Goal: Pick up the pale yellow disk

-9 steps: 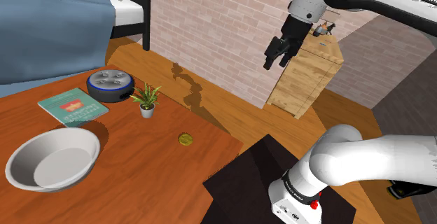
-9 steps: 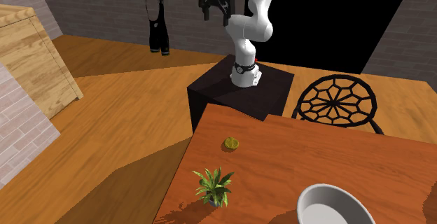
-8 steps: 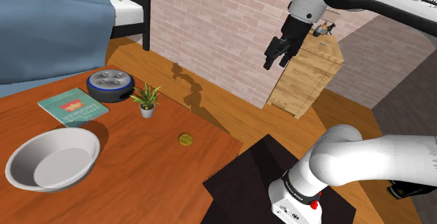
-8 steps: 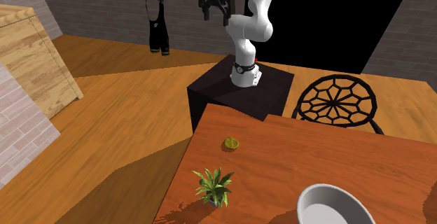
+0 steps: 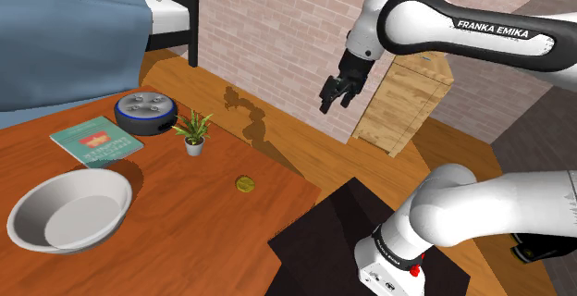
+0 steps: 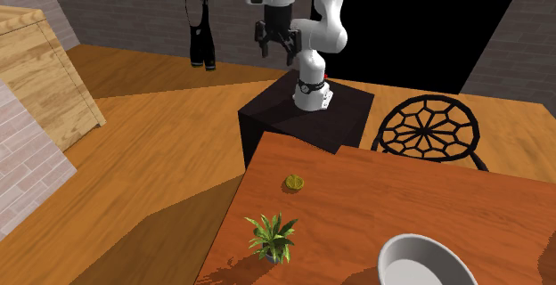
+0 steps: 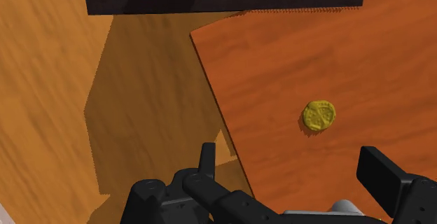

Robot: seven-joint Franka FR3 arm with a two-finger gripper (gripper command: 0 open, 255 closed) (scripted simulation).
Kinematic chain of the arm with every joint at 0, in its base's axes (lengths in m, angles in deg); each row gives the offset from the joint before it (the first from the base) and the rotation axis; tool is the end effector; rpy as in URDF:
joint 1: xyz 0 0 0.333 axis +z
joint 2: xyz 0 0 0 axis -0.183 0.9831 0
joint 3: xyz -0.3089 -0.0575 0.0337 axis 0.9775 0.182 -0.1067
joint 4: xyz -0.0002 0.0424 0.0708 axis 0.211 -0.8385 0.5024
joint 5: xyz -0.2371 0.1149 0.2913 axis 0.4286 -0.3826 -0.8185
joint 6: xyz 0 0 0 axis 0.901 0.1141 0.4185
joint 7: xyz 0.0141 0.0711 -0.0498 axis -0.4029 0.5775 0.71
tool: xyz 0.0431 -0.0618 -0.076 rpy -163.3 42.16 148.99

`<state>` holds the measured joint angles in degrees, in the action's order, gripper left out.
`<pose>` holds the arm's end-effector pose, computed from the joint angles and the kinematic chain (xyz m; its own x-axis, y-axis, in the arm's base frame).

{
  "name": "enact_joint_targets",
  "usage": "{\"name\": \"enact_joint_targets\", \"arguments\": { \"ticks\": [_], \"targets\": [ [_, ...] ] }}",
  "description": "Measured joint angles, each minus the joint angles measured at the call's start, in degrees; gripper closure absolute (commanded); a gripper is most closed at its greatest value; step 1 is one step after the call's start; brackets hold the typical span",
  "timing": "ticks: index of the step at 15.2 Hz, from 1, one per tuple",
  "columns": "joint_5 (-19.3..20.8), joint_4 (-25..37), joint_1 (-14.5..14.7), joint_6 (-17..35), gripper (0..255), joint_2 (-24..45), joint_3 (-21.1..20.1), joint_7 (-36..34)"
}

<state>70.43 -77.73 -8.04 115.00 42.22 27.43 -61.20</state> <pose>0.3339 0.0371 0.5329 0.9983 -0.0481 0.0330 -0.0480 -0.9988 -0.0017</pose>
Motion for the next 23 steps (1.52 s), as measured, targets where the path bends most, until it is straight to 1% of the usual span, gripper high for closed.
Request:
{"name": "enact_joint_targets", "arguments": {
  "ticks": [6,9,14,19,23],
  "targets": [
    [-1.04,-4.8,1.47,12.68,0,7.84,-2.25,-0.44],
    [-1.6,-5.66,2.45,18.19,0,12.38,-3.92,-1.38],
    [-1.43,-6.61,3.26,28.73,0,21.91,-6.03,-2.28],
    [0.23,-4.98,3.97,38.15,0,32.96,-8.56,-4.75],
    [3.65,-2.13,4.26,44.96,0,42.76,-9.63,-7.37]
  ]
}}
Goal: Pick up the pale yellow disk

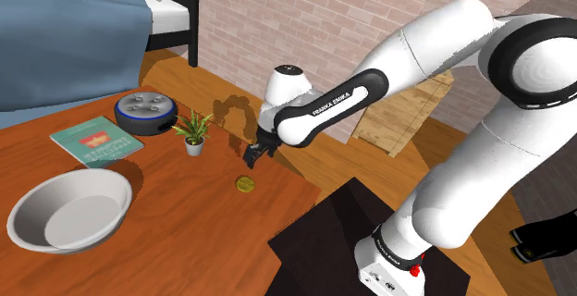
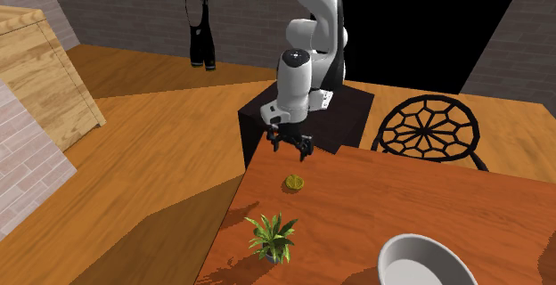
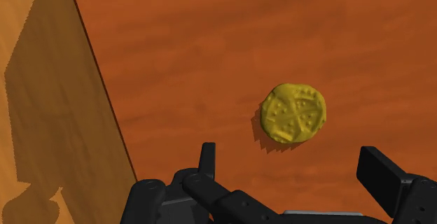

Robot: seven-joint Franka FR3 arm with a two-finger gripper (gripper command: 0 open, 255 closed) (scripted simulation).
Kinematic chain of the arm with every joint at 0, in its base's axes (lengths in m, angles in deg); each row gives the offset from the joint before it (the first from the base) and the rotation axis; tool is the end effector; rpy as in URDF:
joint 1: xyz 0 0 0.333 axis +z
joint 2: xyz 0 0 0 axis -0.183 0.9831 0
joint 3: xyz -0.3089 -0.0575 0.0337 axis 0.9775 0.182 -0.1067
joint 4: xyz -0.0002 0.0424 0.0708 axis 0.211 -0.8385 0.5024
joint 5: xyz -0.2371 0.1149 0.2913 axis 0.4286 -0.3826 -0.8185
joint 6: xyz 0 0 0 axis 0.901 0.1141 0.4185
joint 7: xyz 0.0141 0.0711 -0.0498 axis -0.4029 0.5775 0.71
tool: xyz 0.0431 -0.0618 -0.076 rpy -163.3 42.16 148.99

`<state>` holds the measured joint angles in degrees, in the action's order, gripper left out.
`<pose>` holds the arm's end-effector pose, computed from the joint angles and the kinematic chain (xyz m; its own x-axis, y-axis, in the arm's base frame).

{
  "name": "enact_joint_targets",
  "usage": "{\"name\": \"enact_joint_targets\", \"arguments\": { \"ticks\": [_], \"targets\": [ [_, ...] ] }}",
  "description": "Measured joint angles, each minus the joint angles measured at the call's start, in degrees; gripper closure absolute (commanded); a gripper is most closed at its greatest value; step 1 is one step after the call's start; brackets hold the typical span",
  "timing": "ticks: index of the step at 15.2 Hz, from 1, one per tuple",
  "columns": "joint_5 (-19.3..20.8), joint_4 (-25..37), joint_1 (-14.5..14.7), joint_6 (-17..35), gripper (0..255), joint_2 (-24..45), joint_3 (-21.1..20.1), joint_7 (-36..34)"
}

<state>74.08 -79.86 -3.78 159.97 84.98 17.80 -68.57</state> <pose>0.4412 0.1555 0.2762 0.9932 0.1102 0.0376 0.1101 -0.9939 0.0046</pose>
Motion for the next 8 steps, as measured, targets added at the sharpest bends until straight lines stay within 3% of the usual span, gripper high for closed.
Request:
{"name": "enact_joint_targets", "arguments": {
  "ticks": [5,8],
  "targets": [
    [6.12,5.7,1.84,6.28,0,12.39,0.54,-4.49],
    [8.11,6.97,2.94,8.68,0,16.21,1.34,-6.03]
  ]
}}
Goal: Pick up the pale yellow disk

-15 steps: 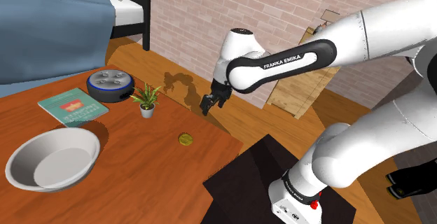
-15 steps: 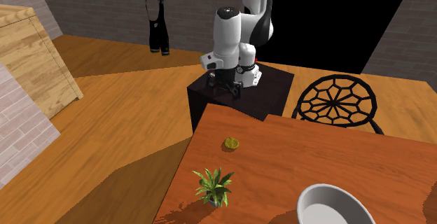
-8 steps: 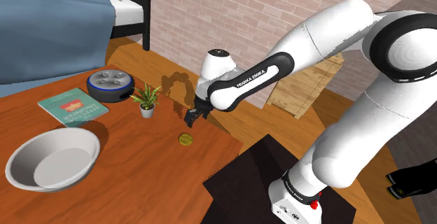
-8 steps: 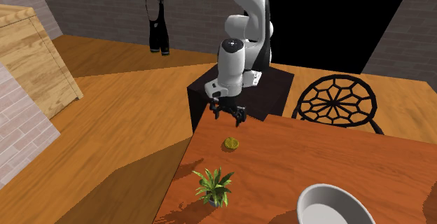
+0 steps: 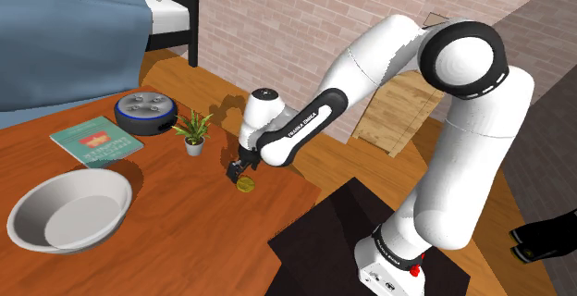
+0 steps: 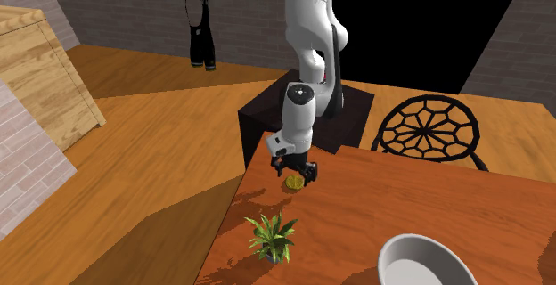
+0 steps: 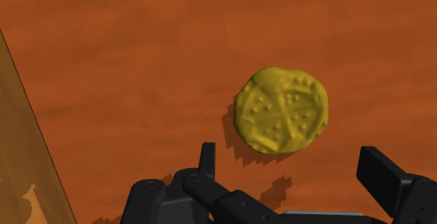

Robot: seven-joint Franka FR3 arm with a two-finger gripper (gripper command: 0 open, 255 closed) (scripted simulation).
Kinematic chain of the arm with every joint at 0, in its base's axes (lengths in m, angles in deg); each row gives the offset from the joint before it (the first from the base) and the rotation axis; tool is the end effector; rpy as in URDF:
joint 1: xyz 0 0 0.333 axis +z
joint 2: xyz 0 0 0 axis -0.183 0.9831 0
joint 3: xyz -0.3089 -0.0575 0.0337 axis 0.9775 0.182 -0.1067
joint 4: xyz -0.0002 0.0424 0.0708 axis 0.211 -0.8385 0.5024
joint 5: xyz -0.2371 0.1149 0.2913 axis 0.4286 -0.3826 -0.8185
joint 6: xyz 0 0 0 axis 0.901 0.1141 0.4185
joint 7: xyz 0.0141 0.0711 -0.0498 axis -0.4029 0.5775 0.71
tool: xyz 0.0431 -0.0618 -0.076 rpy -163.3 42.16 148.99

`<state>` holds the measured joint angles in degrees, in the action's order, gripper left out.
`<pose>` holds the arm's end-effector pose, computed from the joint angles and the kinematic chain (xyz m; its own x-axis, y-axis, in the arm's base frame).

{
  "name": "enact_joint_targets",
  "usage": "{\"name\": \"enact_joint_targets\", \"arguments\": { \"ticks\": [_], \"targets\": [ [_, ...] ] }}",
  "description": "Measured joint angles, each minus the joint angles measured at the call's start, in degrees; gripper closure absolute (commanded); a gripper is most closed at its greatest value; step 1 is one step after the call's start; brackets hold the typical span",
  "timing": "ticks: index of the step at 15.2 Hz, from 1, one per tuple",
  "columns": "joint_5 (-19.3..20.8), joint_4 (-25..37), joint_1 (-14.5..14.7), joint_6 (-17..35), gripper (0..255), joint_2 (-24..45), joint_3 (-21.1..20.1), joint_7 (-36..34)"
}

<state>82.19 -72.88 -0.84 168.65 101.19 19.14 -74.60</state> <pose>0.4680 0.1893 0.1983 0.9874 0.1535 0.0381 0.1534 -0.9882 0.0053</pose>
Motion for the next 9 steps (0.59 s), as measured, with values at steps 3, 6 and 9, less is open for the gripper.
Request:
{"name": "enact_joint_targets", "arguments": {
  "ticks": [3,6,9],
  "targets": [
    [1.25,0.73,0.66,1.85,0,2.6,0.84,-0.92],
    [2.45,1.15,1.48,3.85,0,5.06,1.8,-1.95],
    [2.59,1.22,1.53,4.11,255,5.33,1.94,-2.02]
  ]
}}
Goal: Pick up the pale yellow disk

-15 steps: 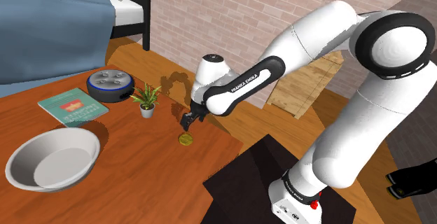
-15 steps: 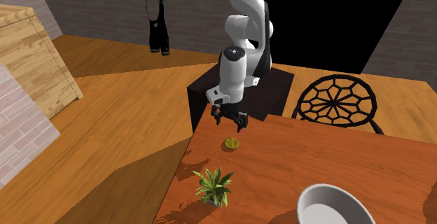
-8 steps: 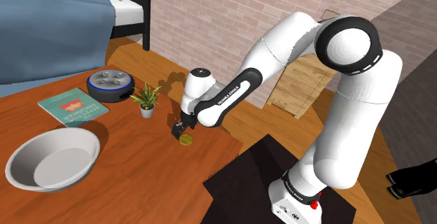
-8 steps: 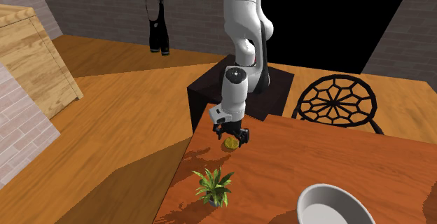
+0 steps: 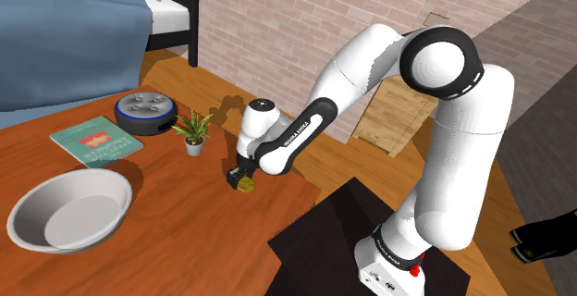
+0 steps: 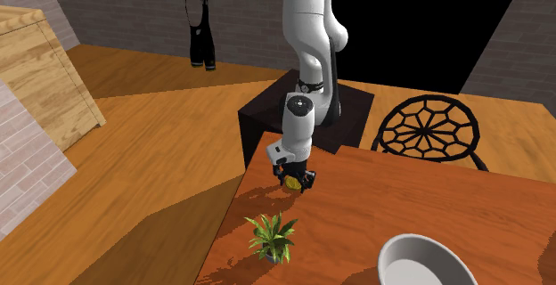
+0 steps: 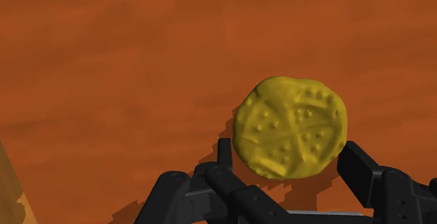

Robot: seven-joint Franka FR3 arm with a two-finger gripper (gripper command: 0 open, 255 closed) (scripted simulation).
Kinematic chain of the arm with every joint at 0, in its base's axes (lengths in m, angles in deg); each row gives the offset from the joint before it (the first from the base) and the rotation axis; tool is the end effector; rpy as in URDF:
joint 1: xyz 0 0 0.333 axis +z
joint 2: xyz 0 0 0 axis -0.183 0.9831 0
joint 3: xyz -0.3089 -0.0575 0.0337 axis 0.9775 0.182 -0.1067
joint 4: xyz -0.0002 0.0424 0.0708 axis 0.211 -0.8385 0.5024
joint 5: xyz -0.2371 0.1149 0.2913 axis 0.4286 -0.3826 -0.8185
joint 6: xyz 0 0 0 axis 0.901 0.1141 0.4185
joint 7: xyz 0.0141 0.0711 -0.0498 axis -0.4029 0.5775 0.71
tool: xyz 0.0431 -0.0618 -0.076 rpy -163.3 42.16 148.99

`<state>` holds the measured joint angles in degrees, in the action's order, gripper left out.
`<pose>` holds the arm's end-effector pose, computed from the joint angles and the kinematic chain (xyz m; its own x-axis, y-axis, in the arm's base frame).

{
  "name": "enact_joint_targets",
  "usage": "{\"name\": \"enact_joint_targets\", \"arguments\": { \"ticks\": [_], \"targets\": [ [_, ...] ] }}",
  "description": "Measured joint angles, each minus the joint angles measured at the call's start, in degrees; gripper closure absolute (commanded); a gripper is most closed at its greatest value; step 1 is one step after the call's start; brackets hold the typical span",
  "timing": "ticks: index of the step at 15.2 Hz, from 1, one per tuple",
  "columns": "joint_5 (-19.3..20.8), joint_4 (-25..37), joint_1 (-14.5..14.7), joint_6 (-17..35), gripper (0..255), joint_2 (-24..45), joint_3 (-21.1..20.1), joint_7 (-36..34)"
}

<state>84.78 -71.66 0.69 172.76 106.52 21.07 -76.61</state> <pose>0.4694 0.1909 0.1644 0.9872 0.1547 0.0392 0.1547 -0.9880 0.0052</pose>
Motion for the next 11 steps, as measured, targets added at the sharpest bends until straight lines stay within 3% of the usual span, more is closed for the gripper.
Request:
{"name": "enact_joint_targets", "arguments": {
  "ticks": [11],
  "targets": [
    [-0.63,-0.33,-0.41,-1.1,255,-1.42,-0.58,0.47]
  ]
}}
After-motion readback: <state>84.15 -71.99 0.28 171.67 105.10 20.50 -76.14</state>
